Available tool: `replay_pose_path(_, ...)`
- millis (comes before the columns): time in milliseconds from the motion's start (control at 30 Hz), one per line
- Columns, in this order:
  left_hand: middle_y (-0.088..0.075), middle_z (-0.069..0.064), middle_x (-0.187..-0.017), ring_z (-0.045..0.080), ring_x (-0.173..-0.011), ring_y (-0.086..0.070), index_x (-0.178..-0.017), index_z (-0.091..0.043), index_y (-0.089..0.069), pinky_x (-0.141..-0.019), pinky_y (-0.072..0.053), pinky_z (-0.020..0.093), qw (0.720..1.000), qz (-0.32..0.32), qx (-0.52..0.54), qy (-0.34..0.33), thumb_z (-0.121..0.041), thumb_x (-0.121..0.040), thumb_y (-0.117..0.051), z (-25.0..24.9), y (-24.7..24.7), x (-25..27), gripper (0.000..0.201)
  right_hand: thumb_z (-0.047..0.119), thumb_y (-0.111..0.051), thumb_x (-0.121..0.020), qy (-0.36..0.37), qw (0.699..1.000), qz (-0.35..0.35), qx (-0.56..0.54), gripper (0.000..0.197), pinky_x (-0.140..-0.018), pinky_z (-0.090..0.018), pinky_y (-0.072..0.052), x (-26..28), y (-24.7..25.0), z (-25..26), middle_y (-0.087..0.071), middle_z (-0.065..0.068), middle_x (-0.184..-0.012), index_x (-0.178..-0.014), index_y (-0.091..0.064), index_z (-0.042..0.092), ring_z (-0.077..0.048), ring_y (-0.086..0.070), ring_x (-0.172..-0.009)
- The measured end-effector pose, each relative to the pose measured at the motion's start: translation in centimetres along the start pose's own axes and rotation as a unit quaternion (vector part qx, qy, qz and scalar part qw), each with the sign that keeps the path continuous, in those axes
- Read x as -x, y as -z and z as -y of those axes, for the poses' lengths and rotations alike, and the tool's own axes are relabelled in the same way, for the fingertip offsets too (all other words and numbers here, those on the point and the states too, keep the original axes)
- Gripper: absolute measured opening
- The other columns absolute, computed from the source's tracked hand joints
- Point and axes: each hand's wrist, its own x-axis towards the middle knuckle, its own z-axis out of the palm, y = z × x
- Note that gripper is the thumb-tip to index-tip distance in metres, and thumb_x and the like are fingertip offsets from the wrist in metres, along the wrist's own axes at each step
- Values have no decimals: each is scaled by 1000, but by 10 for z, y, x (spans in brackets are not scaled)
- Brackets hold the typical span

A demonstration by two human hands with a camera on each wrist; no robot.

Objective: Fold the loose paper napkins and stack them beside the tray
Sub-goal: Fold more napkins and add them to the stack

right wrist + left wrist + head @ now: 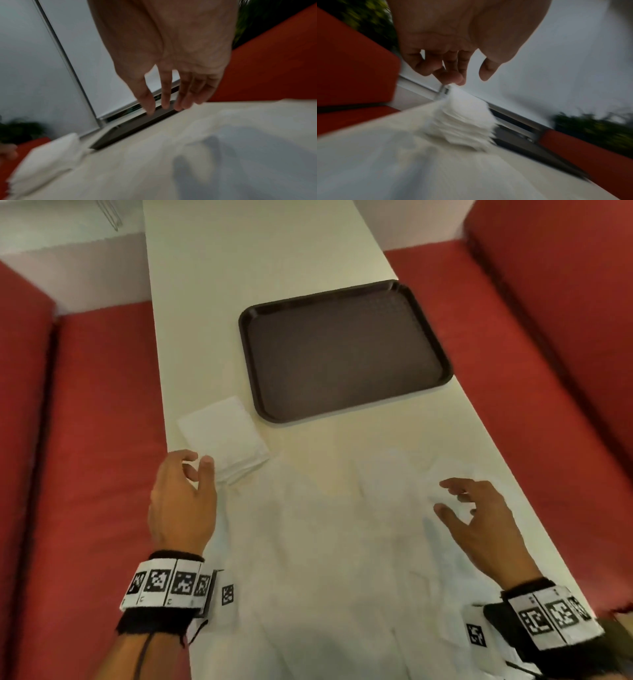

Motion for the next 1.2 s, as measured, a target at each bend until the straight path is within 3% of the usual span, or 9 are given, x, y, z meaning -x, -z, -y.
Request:
replay_pose_path(133, -57, -8, -90, 9, -70, -57, -108, -25, -59, -67, -48, 34, 983, 136, -20, -123, -30, -96, -58, -32, -43, 75, 13, 32, -73, -84, -64, 977, 38, 200, 55, -101, -41, -37, 11, 13, -59, -47, -12, -137, -134, -54, 20, -33, -41, -123)
replay_pose_path(267, -61, -14, -104, 9, -93, -60, -113, -29, -65, -81, -52, 32, 929, 263, -63, -252, -38, -96, -51, -50, -95, 146, 24, 41, -63, -90, -68, 964, 50, 251, 62, -102, -42, -40, 10, 14, -78, -35, -8, -149, -145, -41, 24, -31, -38, -130)
replay_pose_path(367, -62, -12, -120, 13, -106, -59, -124, -29, -64, -87, -47, 30, 896, 309, -116, -299, -46, -94, -43, -59, -118, 178, 40, 44, -60, -92, -19, 970, 33, 238, 53, -96, -40, -44, 8, 13, -75, -40, -4, -143, -140, -47, 27, -27, -44, -123)
replay_pose_path(467, -57, -8, -132, 17, -118, -54, -132, -30, -60, -92, -44, 34, 885, 314, -168, -301, -41, -96, -55, -65, -128, 189, 38, 51, -56, -92, 24, 979, 28, 202, 53, -92, -39, -44, 7, 9, -70, -45, -3, -136, -139, -48, 28, -25, -47, -118)
replay_pose_path(633, -57, -7, -132, 19, -121, -52, -130, -31, -60, -94, -41, 34, 890, 284, -208, -290, -36, -91, -64, -69, -133, 197, 40, 64, -50, -89, 53, 962, 93, 251, 80, -96, -36, -39, 1, 7, -73, -39, -5, -136, -154, -19, 29, -24, -45, -119)
replay_pose_path(800, -67, -4, -115, 23, -107, -63, -114, -28, -69, -83, -50, 38, 898, 254, -215, -287, -24, -74, -82, -73, -134, 203, 42, 50, -59, -90, 137, 970, 77, 185, 48, -86, -35, -38, -5, 7, -72, -49, -3, -117, -132, -58, 27, -23, -49, -105)
replay_pose_path(967, -69, -5, -108, 21, -98, -67, -104, -31, -70, -76, -54, 36, 894, 231, -236, -304, -25, -63, -89, -77, -133, 207, 46, 59, -48, -93, 135, 978, 87, 136, 48, -90, -39, -37, -12, -11, -50, -54, -4, -118, -121, -66, 24, -25, -50, -108)
replay_pose_path(1100, -66, -5, -121, 20, -112, -62, -118, -32, -68, -89, -50, 37, 899, 236, -230, -289, -28, -76, -80, -73, -133, 207, 43, 59, -43, -95, 65, 988, 120, 71, 50, -99, -40, -32, -28, -21, -27, -57, -3, -124, -120, -66, 22, -27, -46, -118)
replay_pose_path(1200, -58, -5, -136, 19, -127, -51, -131, -32, -60, -103, -39, 36, 895, 248, -229, -293, -31, -90, -65, -71, -133, 206, 42, 47, -56, -94, 69, 993, 91, 36, 34, -93, -37, -32, -37, -29, -23, -64, -1, -116, -115, -66, 22, -26, -50, -114)
